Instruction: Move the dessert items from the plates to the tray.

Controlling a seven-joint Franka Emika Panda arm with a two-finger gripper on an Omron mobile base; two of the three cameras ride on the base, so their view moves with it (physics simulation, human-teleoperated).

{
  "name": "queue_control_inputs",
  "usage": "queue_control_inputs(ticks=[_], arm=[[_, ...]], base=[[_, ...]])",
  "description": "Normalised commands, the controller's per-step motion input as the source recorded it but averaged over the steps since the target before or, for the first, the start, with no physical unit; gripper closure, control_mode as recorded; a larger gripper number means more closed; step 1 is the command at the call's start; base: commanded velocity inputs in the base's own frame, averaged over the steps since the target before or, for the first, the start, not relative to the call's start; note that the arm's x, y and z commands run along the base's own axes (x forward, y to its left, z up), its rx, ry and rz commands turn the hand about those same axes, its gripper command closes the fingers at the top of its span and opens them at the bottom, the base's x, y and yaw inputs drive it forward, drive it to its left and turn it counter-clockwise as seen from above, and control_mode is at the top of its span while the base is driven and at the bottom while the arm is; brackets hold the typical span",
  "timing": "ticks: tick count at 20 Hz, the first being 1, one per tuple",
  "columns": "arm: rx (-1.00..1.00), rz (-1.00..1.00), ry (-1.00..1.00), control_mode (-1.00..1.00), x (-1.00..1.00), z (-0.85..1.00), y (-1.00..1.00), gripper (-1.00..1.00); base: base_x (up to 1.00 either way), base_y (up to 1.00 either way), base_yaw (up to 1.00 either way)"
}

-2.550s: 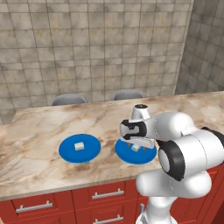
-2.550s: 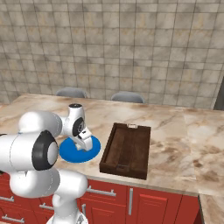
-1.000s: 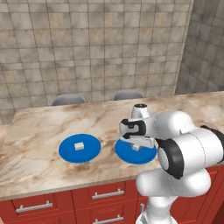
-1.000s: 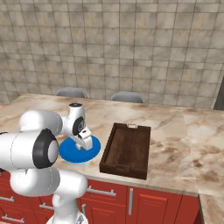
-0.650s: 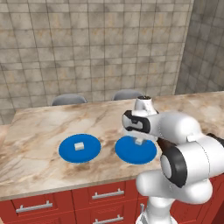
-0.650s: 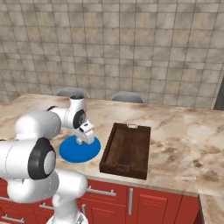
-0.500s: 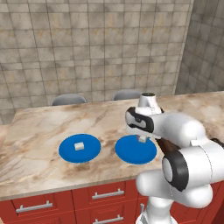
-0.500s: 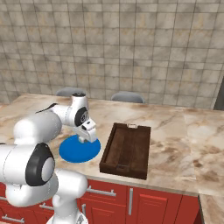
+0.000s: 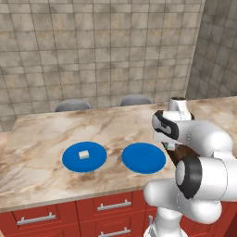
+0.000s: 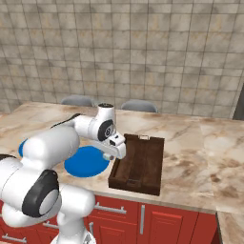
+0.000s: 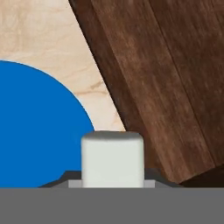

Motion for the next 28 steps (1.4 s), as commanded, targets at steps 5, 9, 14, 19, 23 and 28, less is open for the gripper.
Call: queue_control_inputs(ticks=[5,9,14,19,23,28], arm=[[0.00,0.05,0.13,-1.00,-0.01,-0.19,-0.95,1.00],[0.00,0.05,0.12,-1.00,0.05,-0.24,-0.69,1.00],[0.00,0.07,0.05,-1.00,0.15,-0.10,-0.40,1.00],[0.00,0.02,0.01,-1.00,0.00,-0.09,-0.24,1.00],[0.00,0.00,-0.02,-1.00,0.00,-0.11,-0.04,1.00],[0.00,0.01,-0.11,-1.00,-0.05,-0.03,-0.01,1.00]], base=[[0.00,0.00,0.00],[0.00,0.00,0.00],[0.00,0.00,0.00],[0.00,0.00,0.00],[0.00,0.00,0.00],[0.00,0.00,0.00]])
